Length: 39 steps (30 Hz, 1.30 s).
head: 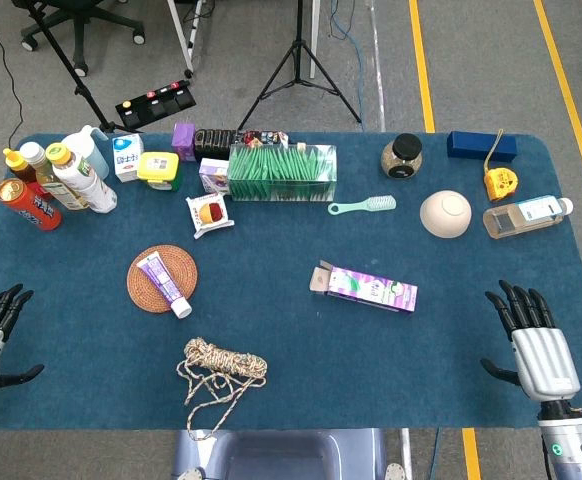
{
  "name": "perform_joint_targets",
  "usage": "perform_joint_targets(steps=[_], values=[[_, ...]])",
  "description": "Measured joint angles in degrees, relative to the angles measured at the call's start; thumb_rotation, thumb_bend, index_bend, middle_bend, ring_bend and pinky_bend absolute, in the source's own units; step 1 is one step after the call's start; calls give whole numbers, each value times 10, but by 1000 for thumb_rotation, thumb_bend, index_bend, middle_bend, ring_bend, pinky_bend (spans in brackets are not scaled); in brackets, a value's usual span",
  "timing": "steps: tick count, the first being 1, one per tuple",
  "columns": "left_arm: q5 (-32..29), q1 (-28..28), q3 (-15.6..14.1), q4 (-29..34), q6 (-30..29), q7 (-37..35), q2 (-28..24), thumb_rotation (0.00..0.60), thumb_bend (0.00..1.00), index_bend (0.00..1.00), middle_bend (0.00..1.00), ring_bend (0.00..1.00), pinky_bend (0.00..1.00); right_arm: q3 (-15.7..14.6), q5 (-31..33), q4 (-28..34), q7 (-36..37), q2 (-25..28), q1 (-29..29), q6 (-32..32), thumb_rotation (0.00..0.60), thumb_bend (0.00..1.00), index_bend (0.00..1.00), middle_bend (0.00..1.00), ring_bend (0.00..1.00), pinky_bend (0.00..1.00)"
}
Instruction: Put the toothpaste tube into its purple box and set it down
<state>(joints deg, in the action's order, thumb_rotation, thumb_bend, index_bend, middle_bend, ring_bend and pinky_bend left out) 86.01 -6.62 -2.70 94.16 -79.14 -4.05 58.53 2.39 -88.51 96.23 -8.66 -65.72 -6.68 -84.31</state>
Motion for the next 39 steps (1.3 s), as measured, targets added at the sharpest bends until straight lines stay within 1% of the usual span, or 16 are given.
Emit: perform_joint_targets(steps=[10, 15, 21, 26, 31, 34, 35, 39], values=[[8, -5, 1, -7, 8, 6, 8, 600, 15, 0, 0, 0, 51, -1, 0, 2, 6, 4, 3, 0, 600, 0, 101, 19, 0, 7], [37, -21, 7, -26, 8, -9, 15, 600, 24, 0, 0, 0, 51, 0, 1, 6, 17, 9, 2, 3, 600, 0, 101, 19, 0, 7], [85, -71, 21, -70, 23, -14, 19, 600, 24, 0, 0, 0, 51, 2, 6, 9, 23, 12, 1, 7, 600, 0, 101, 16, 0, 6], [117, -117, 32, -126, 42, -44, 30, 600, 25, 0, 0, 0, 52, 6, 21, 6, 23, 9, -6, 24, 600, 0, 101, 13, 0, 6], [132, -163, 40, -165, 84, -38, 51, 600, 24, 1, 0, 0, 62, 11, 31, 3, 14, 1, -13, 35, 600, 0, 101, 11, 0, 6], [138, -193, 41, -183, 121, -25, 65, 600, 39, 38, 0, 0, 143, 12, 40, 0, 10, -4, -17, 46, 600, 0, 101, 11, 0, 6], [140, -203, 42, -190, 132, -21, 71, 600, 47, 64, 0, 1, 165, 12, 42, -1, 7, -6, -18, 49, 600, 0, 101, 11, 0, 6], [159, -237, 40, -238, 153, -14, 101, 600, 58, 148, 1, 26, 189, 14, 51, -6, 0, -11, -20, 53, 600, 0, 101, 11, 0, 7]])
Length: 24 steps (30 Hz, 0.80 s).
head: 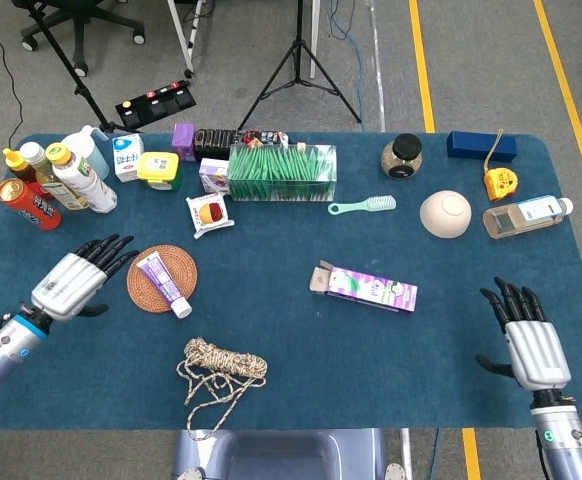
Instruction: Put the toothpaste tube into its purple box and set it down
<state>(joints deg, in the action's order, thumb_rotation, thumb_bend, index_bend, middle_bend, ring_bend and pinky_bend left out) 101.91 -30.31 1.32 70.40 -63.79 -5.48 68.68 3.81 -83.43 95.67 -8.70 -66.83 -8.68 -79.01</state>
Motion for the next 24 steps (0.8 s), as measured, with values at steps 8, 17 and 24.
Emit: perform_joint_targets(steps=[8, 17, 24], values=[[26, -58, -11, -126, 20, -34, 88, 600, 70, 166, 5, 29, 191, 5, 16, -6, -11, -8, -3, 8, 600, 0, 102, 11, 0, 6], [31, -104, -29, -203, 51, -48, 146, 600, 77, 167, 15, 41, 202, 4, 20, -9, -14, -12, -6, 12, 600, 0, 101, 11, 0, 6], [25, -121, -43, -228, 62, -49, 172, 600, 115, 224, 44, 64, 216, 5, 22, -10, -12, -12, -6, 10, 600, 0, 101, 11, 0, 6]])
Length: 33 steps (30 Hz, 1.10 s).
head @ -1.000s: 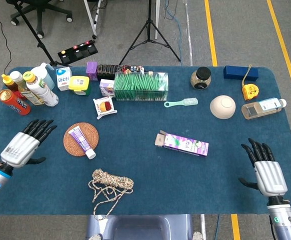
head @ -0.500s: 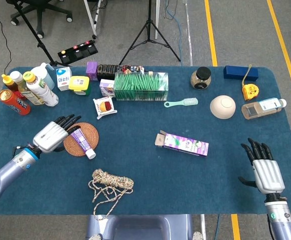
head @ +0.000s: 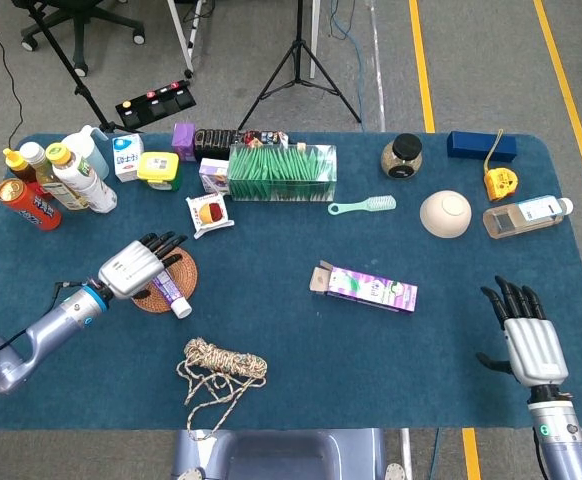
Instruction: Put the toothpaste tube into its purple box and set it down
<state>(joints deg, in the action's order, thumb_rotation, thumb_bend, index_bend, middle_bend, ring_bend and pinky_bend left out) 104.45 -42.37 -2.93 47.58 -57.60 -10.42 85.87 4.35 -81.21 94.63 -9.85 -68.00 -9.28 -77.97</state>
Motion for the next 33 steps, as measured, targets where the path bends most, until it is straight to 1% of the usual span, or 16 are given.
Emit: perform_joint_targets(steps=[4, 6, 10, 12, 15, 20, 24, 27, 33], values=[[-6, -7, -6, -11, 5, -4, 11, 600, 138, 275, 83, 103, 251, 0, 2, -2, 4, 1, 0, 2, 600, 0, 101, 11, 0, 6], [-8, -9, -9, -15, 6, -6, 14, 600, 156, 322, 124, 128, 285, 0, 2, -2, 5, 1, -1, 3, 600, 0, 101, 11, 0, 6], [-10, -12, -16, -20, 4, -13, 19, 600, 186, 373, 182, 169, 339, 0, 4, -3, 6, 2, -1, 3, 600, 0, 101, 11, 0, 6], [-11, -13, -20, -23, 4, -17, 22, 600, 207, 409, 222, 204, 390, 0, 4, -2, 6, 2, -1, 3, 600, 0, 102, 11, 0, 6], [-11, -14, -24, -27, -1, -25, 25, 600, 232, 440, 254, 234, 453, -1, 4, -2, 6, 2, -1, 5, 600, 0, 101, 11, 0, 6], [-14, -16, -33, -34, -5, -33, 29, 600, 252, 455, 272, 279, 463, -3, 3, 0, 5, 2, -2, 6, 600, 0, 102, 11, 0, 6], [-18, -14, -35, -36, -12, -38, 31, 600, 258, 501, 325, 330, 476, -4, 0, 3, 6, 4, -1, 4, 600, 0, 102, 11, 0, 6], [-19, -12, -37, -39, -23, -42, 33, 600, 262, 535, 373, 367, 504, -4, -1, 3, 6, 4, -1, 3, 600, 0, 101, 11, 0, 6], [-24, -6, -38, -50, -49, -43, 38, 600, 269, 567, 412, 400, 531, -7, -3, 3, 5, 3, -2, 7, 600, 0, 101, 11, 0, 6]])
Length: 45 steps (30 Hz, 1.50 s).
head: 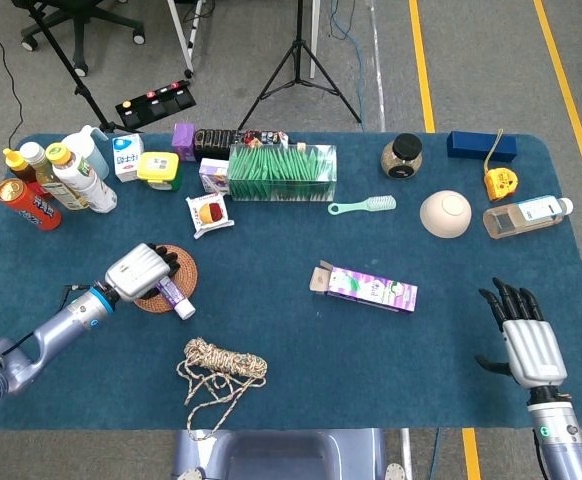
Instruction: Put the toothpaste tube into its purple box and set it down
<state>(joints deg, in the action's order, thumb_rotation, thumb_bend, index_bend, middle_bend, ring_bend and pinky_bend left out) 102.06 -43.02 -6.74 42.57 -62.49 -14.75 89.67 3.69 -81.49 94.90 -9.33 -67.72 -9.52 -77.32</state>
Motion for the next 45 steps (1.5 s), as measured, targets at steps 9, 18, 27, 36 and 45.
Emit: perform_joint_targets(steps=[9, 18, 27, 36, 45], values=[[-12, 8, 1, -2, -15, 1, 3, 600, 293, 622, 469, 440, 599, -1, -1, 0, -1, 0, 0, 0, 600, 0, 101, 11, 0, 6], [-34, 22, 10, 17, -35, -19, -8, 600, 293, 637, 485, 449, 621, -4, -5, 0, -5, -2, -1, 1, 600, 0, 103, 11, 0, 6], [-53, 30, 21, 67, -42, -29, -46, 600, 295, 638, 486, 450, 621, -10, -20, 5, -5, -4, -7, 7, 600, 0, 103, 12, 0, 6], [-103, 26, 46, 242, -3, 51, -155, 600, 293, 638, 486, 450, 621, 8, -15, 41, 6, 27, -47, 60, 600, 0, 103, 18, 0, 12], [-176, 18, 80, 399, 59, 160, -265, 600, 300, 639, 486, 450, 621, 38, 75, 101, -12, 35, -113, 160, 600, 0, 103, 19, 0, 15]])
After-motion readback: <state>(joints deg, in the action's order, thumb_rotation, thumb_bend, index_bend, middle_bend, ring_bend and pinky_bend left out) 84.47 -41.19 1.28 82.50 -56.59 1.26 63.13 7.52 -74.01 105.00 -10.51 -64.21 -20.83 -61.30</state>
